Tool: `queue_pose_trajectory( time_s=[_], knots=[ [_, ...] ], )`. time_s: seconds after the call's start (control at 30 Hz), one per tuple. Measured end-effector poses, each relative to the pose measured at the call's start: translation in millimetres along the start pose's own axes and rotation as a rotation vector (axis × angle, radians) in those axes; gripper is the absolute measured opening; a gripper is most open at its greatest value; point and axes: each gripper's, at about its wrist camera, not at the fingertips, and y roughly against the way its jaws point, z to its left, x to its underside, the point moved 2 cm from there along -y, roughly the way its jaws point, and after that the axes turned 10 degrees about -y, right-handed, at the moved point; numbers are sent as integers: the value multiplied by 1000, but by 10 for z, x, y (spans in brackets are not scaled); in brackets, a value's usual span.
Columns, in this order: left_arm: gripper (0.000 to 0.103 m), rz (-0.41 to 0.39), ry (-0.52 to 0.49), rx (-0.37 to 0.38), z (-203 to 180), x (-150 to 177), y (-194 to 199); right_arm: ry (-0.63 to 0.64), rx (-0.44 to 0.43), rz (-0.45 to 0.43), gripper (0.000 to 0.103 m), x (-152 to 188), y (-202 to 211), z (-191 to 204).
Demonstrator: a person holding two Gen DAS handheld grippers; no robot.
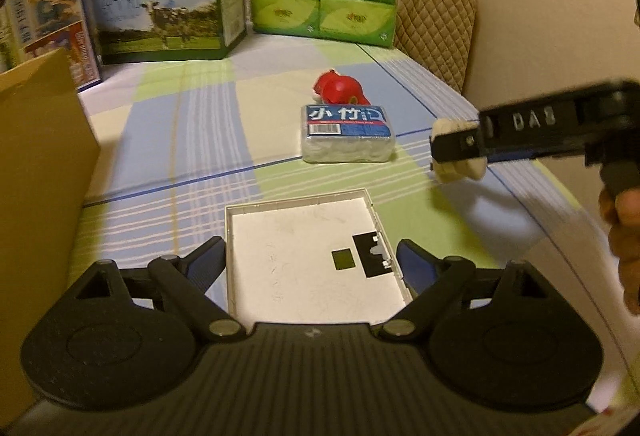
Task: Organize rigid objects
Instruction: 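Carry the white lid with the left tool while the right tool carries the plug to the box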
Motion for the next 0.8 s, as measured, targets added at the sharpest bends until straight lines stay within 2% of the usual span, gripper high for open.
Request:
queue_pose_trajectory(
  time_s=[0.3,0.8],
  knots=[
    [89,-5,65,-1,159,61,628,-2,6,-34,46,347,447,196],
    [89,-55,109,-59,396,120,1691,59,-8,-49,46,785,1221,746]
  ],
)
